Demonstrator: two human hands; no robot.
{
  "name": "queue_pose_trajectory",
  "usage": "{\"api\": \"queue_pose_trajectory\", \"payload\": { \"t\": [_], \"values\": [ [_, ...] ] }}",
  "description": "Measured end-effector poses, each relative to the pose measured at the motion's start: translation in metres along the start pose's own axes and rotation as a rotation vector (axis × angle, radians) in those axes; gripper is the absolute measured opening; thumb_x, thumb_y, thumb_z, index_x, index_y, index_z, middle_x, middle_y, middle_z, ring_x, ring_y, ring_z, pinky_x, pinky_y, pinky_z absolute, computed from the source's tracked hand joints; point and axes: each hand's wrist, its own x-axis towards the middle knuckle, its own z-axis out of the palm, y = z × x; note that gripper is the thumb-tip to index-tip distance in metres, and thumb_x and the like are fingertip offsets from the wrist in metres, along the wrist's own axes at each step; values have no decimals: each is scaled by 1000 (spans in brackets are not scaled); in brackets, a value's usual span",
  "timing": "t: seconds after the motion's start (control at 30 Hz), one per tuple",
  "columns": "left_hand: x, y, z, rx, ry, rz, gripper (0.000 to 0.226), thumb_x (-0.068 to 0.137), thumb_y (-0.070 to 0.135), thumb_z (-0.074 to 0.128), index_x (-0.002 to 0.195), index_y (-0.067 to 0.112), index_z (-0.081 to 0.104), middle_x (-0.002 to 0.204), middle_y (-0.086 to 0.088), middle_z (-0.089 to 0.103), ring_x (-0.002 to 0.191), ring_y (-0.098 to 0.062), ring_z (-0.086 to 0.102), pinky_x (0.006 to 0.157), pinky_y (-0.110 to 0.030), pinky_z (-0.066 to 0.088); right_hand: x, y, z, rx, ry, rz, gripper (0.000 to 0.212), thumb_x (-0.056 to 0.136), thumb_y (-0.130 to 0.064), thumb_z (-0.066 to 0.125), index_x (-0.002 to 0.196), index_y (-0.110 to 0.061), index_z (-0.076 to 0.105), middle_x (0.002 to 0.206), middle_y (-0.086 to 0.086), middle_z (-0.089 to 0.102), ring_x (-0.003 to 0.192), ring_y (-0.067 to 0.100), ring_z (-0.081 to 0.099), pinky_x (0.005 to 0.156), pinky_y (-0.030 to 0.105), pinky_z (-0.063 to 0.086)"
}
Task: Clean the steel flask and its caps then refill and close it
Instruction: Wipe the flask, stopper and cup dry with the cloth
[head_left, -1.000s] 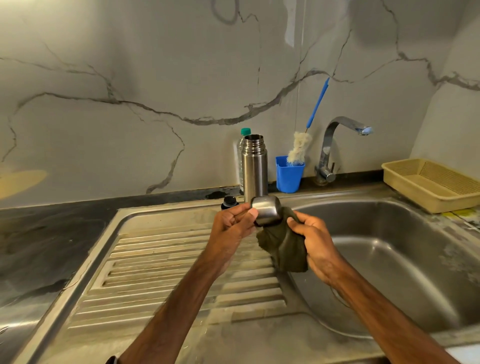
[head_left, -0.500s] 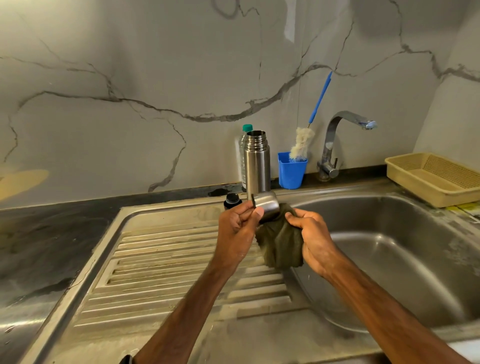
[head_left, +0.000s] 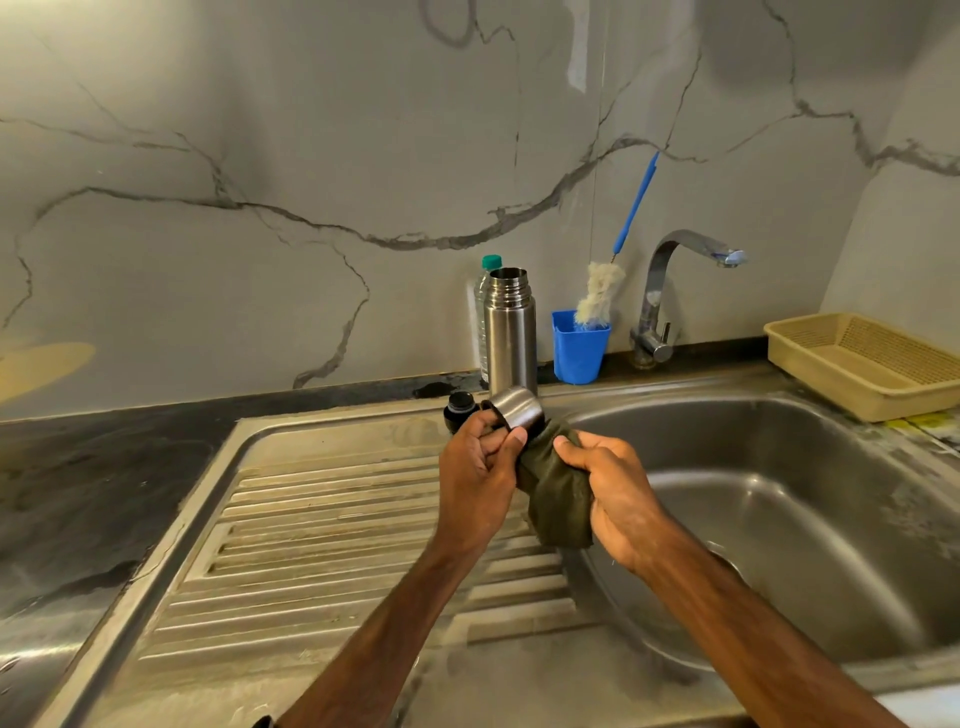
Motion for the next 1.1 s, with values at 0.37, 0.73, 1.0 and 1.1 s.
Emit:
{"api": "queue_pose_trajectory", "payload": {
  "t": [0.37,0.73,1.0,1.1],
  "values": [
    [0,4,2,-295,38,-372,20,100,15,61,112,1,71,96,-18,76,95,-29,73,83,-34,61,-24,17,15,-759,3,-574,39,98,-5,58,135,-18,58,117,-11,65,94,-12,62,83,3,47],
    [3,22,-13,-827,72,-799,28,97,9,62,121,-5,62,107,-21,75,95,-24,75,73,-29,62,-3,22,1,-1095,-94,-916,60,89,18,54,140,-10,43,151,6,39,142,16,36,116,11,19],
    [6,29,-14,-1013,161,-868,27,99,4,58,123,-9,58,93,-24,74,81,-23,75,59,-27,62,-8,27,-1,-998,-25,-962,56,91,14,56,141,-6,45,148,11,46,136,17,48,111,14,34],
    [2,29,-9,-1055,199,-870,29,99,3,57,126,-7,57,114,-29,70,95,-27,73,60,-29,63,-4,25,1,-839,95,-809,48,96,2,58,142,-7,47,138,6,58,116,9,63,94,-1,40]
  ]
}}
